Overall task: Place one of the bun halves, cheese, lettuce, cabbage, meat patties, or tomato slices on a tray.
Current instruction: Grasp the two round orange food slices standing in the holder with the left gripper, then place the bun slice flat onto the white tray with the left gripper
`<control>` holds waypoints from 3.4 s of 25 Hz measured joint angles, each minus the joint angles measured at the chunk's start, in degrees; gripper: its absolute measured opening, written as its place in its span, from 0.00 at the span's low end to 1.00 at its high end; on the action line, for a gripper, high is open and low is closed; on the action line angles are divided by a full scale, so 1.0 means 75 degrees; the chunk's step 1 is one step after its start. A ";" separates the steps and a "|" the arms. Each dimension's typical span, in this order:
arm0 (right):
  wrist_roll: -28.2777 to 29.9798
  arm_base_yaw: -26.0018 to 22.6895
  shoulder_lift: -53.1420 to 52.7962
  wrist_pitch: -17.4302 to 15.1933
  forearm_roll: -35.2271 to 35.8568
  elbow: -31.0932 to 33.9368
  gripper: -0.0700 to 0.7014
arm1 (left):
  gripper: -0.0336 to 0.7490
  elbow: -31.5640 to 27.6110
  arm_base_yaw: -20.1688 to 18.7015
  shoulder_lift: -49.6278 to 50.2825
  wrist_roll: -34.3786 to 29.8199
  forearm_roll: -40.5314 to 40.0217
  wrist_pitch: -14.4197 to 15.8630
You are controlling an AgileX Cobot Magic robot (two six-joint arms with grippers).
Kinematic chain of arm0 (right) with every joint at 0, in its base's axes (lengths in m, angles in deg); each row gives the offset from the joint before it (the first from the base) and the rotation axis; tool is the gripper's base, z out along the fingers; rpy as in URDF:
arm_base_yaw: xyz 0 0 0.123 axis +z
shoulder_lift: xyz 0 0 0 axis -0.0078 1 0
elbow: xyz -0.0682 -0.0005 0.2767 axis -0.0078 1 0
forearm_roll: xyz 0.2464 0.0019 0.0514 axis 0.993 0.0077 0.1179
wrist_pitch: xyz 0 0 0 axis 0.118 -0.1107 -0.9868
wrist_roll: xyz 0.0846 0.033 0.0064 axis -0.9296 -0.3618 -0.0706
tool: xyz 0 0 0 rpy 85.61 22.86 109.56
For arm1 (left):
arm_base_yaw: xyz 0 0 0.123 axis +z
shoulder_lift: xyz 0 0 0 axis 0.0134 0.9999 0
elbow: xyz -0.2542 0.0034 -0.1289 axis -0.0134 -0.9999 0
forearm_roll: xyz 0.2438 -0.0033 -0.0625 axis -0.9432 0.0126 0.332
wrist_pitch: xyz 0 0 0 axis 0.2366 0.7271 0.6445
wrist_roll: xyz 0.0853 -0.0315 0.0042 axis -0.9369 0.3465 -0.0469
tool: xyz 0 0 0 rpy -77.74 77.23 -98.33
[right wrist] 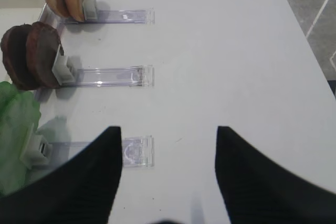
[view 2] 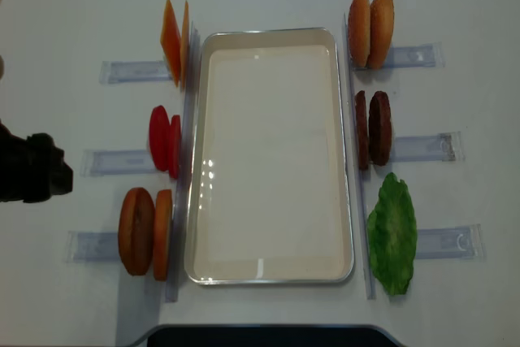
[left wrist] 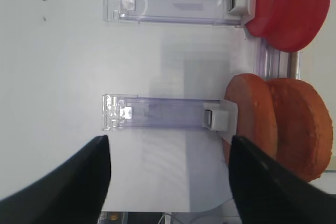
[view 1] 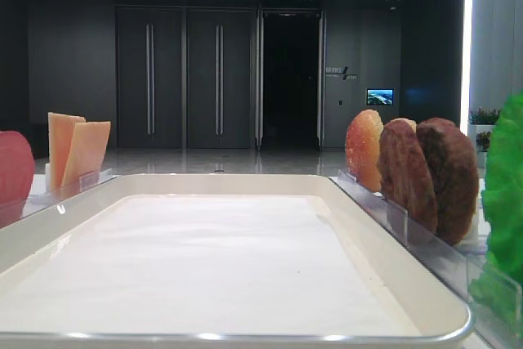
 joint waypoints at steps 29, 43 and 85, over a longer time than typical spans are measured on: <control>0.0000 0.0000 0.0000 0.0000 0.0000 0.0000 0.62 | 0.73 0.0015 -0.0045 0.0084 0.0583 0.0778 0.0356; 0.0000 0.0000 0.0000 0.0000 0.0000 0.0000 0.62 | 0.73 0.0015 -0.1986 0.0531 0.2130 0.0568 -0.0084; 0.0000 0.0000 0.0000 0.0000 0.0000 0.0000 0.62 | 0.73 0.0030 -0.4524 0.2446 0.4538 -0.0411 -0.1235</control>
